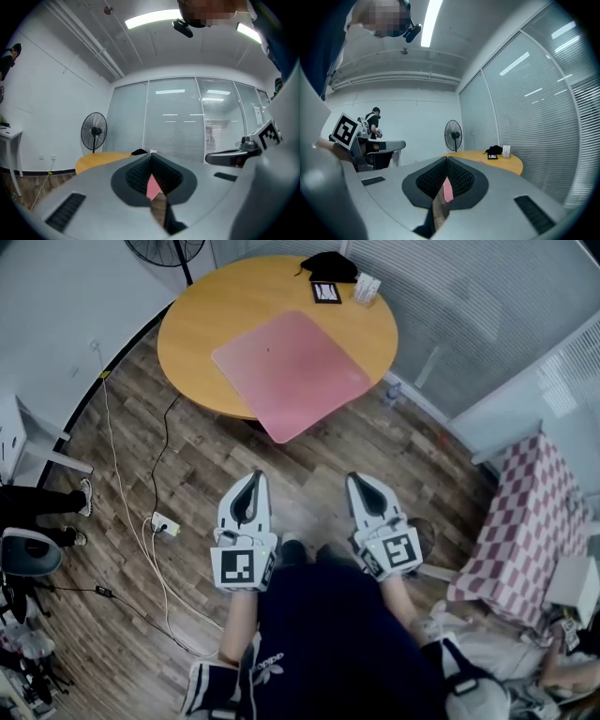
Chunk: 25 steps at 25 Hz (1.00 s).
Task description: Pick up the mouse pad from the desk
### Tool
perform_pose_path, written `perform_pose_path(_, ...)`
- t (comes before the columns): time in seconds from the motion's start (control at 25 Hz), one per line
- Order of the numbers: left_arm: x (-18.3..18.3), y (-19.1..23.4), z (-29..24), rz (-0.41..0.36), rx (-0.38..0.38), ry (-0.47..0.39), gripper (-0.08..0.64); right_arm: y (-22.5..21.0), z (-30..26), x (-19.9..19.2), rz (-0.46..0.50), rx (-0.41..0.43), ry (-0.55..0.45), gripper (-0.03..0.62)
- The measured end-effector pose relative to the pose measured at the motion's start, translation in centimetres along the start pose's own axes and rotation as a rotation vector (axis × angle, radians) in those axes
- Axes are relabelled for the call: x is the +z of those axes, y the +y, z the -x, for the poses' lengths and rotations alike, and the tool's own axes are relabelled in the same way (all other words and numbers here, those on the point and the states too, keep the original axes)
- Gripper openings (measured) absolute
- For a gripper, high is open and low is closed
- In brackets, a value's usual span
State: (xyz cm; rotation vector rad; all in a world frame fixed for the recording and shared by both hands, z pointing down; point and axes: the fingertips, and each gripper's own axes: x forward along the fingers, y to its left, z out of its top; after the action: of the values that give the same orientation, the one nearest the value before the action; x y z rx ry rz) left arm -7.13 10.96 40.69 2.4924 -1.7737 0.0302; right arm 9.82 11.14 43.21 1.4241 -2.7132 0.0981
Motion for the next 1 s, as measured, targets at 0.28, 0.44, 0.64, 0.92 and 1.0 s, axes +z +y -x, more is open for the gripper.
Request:
perform_pose_path(0.28, -0.8, 1.7, -1.2, 0.026, 0.002, 0.021, 0.003, 0.0, -1.5, -0.2, -0.007, -0.013, 0.013, 0.003)
perform_pose_path(0.44, -1.0, 2.4, -2.3, 0.020, 0.009, 0.033, 0.003, -0.6, -2.7, -0.2, -0.015, -0.009, 0.009, 0.003)
perform_pose_path(0.64, -1.3, 3.6, -4.2, 0.016, 0.020, 0.053, 0.003, -1.8, -5.2, -0.3, -0.029, 0.001, 0.011, 0.003)
perform_pose_path(0.92, -0.5, 5.0, -9.6, 0.025, 0.042, 0.053, 0.003, -5.7, -9.8, -0.4, -0.053, 0.028, 0.017, 0.003)
perform_pose_path(1.0, -0.3, 5.5, -11.2, 0.021, 0.053, 0.051, 0.003, -7.1, -11.5, 0.0, -0.046, 0.039, 0.013, 0.003)
